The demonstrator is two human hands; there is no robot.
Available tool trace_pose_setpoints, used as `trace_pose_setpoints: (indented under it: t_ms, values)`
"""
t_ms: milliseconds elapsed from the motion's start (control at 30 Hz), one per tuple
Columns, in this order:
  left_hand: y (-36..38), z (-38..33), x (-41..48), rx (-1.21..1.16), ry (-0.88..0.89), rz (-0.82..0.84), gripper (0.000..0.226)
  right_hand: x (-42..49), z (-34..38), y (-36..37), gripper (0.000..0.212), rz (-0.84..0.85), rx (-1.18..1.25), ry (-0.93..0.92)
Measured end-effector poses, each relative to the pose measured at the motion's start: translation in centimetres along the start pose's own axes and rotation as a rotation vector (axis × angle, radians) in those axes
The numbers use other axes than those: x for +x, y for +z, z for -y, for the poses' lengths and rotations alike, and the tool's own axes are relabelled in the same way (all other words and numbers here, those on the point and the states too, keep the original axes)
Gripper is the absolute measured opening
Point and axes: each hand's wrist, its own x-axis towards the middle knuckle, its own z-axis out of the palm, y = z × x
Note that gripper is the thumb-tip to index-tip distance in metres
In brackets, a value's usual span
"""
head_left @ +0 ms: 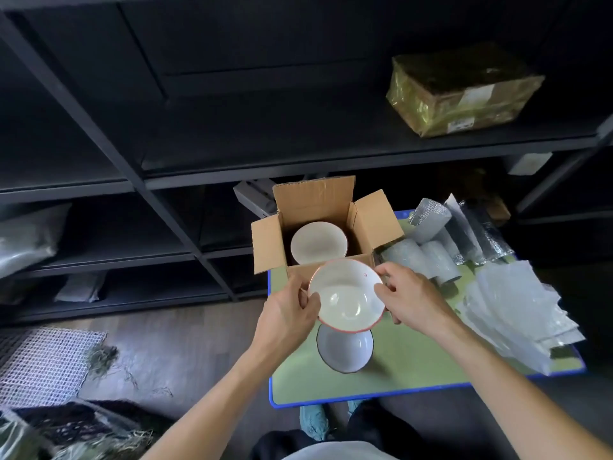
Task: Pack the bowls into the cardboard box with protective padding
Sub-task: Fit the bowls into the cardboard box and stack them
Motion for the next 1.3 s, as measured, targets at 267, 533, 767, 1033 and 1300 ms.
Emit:
trace_pose_setpoints:
  t_ms: [267, 533, 767, 1033, 1300]
  values:
    - [2.7, 1.8, -2.1, 0.043, -0.078, 0.072, 0.006, -1.5, -2.4, 2.9, 0.023, 0.103, -0.096, 0.058]
    - [4.6, 3.6, -2.0, 0.132, -0.147, 0.150, 0.013, -1.6, -4.2, 5.9, 0.027, 0.116, -0.133, 0.074]
    - [5.3, 4.6, -1.5, 0.167, -0.186, 0.193, 0.016, -1.3, -4.9, 7.7, 0.023, 0.096, -0.174, 0.068]
    - [5.9, 4.8, -1.1, 0.175, -0.177, 0.224, 0.022, -1.3, -5.8, 8.3, 0.023, 0.102, -0.176, 0.076]
    - [6.0, 5.0, -0.9, 0.195, -0.143, 0.221, 0.028, -1.6, -6.0, 8.3, 0.023, 0.055, -0.262, 0.022]
